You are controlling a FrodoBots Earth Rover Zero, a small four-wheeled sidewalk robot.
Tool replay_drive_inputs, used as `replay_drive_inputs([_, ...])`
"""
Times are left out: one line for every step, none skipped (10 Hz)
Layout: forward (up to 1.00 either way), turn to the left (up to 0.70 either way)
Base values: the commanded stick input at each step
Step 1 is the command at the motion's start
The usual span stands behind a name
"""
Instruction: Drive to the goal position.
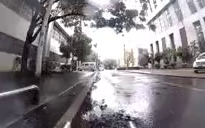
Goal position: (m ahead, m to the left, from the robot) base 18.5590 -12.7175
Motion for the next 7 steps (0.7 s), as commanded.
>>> replay_drive_inputs([0.7, 0.0])
replay_drive_inputs([0.7, 0.0])
replay_drive_inputs([0.7, 0.0])
replay_drive_inputs([0.7, 0.0])
replay_drive_inputs([0.7, 0.0])
replay_drive_inputs([0.7, 0.0])
replay_drive_inputs([0.7, 0.0])
